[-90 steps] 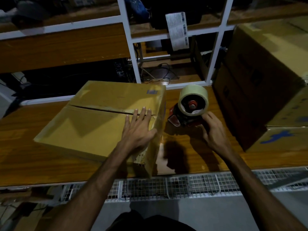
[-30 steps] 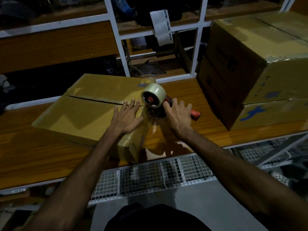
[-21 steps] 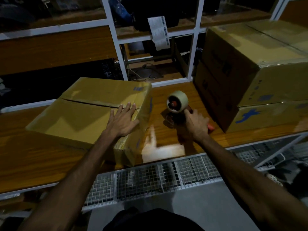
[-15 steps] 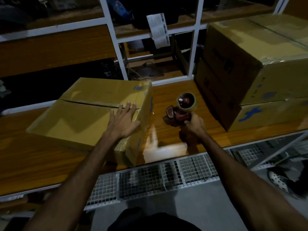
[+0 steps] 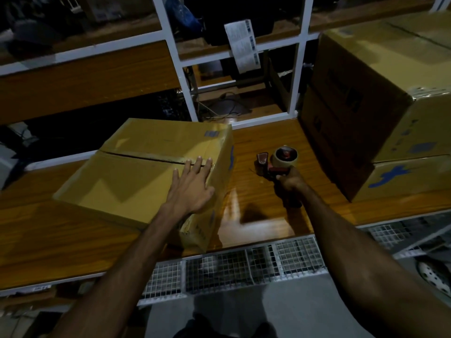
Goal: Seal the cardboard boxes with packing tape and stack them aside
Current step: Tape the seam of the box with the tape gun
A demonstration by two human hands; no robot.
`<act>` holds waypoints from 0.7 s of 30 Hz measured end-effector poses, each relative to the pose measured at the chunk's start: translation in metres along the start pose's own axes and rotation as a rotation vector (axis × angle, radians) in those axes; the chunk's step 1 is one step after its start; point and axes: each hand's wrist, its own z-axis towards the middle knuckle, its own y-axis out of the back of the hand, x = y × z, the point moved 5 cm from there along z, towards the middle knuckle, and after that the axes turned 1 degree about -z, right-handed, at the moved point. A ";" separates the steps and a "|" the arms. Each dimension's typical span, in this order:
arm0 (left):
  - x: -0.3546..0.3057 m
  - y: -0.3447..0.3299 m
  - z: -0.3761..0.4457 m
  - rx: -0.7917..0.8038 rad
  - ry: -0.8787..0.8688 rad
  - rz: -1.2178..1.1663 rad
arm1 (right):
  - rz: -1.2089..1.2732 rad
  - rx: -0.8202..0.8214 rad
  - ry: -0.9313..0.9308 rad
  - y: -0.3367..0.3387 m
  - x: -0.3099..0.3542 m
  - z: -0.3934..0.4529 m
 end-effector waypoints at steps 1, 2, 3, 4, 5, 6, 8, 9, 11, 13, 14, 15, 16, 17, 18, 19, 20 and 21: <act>0.000 0.000 0.000 0.001 0.001 0.000 | -0.034 -0.034 0.014 0.000 0.000 -0.004; 0.000 -0.001 0.000 0.002 0.001 -0.002 | -0.127 -0.108 0.049 0.001 0.002 -0.009; 0.001 -0.001 0.000 0.003 0.001 -0.004 | -0.271 -0.221 0.096 0.003 0.006 -0.018; 0.001 -0.002 0.000 0.002 -0.001 -0.007 | -0.421 -0.346 0.149 0.002 0.013 -0.029; 0.002 -0.003 0.000 -0.002 -0.004 -0.009 | -0.495 -0.427 0.213 -0.003 0.024 -0.044; 0.002 -0.003 0.000 -0.006 -0.004 -0.013 | -0.448 -0.438 0.293 -0.014 0.037 -0.060; 0.004 -0.003 0.000 -0.008 -0.004 -0.029 | -0.176 -0.309 0.437 -0.046 0.066 -0.097; 0.004 -0.003 0.000 -0.007 -0.006 -0.039 | -0.078 -0.264 0.526 -0.062 0.080 -0.117; 0.005 -0.004 -0.001 -0.004 -0.010 -0.064 | -0.079 -0.215 0.714 -0.092 0.099 -0.148; 0.007 -0.004 -0.001 0.001 -0.014 -0.126 | -0.087 -0.082 0.760 -0.122 0.102 -0.159; 0.009 -0.004 -0.001 0.009 -0.014 -0.180 | -0.079 -0.009 0.733 -0.136 0.098 -0.160; 0.011 -0.004 -0.001 0.017 -0.015 -0.233 | -0.066 0.052 0.692 -0.148 0.092 -0.159; 0.012 -0.003 0.000 0.022 -0.021 -0.270 | -0.043 0.099 0.643 -0.160 0.084 -0.157; 0.013 -0.003 0.000 0.021 -0.029 -0.287 | -0.017 0.137 0.587 -0.170 0.074 -0.154; 0.014 -0.003 -0.001 0.018 -0.035 -0.293 | 0.011 0.162 0.540 -0.176 0.066 -0.153; 0.014 -0.002 -0.002 0.014 -0.034 -0.302 | 0.030 0.182 0.508 -0.180 0.059 -0.151; 0.014 -0.002 -0.003 0.012 -0.025 -0.315 | 0.027 0.194 0.494 -0.183 0.053 -0.149; 0.013 -0.001 -0.003 0.007 -0.017 -0.323 | 0.004 0.196 0.487 -0.182 0.051 -0.148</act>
